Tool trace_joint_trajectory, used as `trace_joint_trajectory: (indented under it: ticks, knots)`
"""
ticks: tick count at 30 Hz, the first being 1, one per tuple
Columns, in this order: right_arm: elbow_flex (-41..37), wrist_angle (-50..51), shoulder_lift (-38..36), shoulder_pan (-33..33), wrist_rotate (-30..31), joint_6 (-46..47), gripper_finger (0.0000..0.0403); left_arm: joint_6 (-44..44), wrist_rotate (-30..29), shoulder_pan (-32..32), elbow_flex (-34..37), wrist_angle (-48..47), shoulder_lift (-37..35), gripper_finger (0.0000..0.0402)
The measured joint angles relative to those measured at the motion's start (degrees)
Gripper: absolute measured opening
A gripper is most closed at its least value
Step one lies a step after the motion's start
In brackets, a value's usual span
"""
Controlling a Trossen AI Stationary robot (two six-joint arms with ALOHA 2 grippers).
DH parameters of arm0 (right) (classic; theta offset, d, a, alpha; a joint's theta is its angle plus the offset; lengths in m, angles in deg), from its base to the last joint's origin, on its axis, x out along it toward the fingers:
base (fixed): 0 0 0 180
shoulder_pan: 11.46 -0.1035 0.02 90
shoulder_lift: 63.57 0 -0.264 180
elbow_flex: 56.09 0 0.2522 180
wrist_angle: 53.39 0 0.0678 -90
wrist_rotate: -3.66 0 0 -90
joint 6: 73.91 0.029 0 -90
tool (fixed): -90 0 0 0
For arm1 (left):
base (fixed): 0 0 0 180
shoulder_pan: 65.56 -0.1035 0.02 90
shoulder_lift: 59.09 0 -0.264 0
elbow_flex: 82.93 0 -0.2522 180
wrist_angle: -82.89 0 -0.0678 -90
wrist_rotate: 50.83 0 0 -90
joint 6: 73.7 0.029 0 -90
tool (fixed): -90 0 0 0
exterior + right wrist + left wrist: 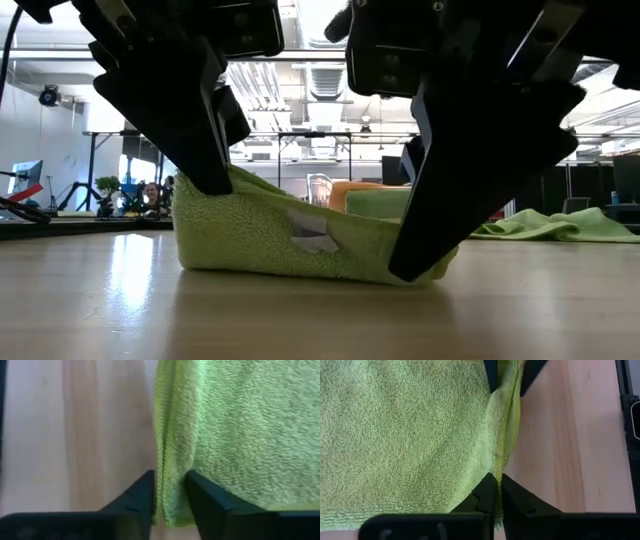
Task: Fold microfiber towels
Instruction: Fold the light green microfiber cloth
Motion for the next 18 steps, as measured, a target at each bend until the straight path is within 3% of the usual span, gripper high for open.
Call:
trace_joint_trajectory:
  ticks: [7,18]
  knots:
    - [4.29,7.09,0.00,-0.03,-0.91,-1.45,0.0016,0.14,0.32,0.00,0.02,-0.13,-0.03,0.0000]
    - [11.19,17.42,-0.71,0.00,-1.06,-1.55,0.0009,2.74,1.83,0.00,-0.33,-2.20,-1.91,0.0000]
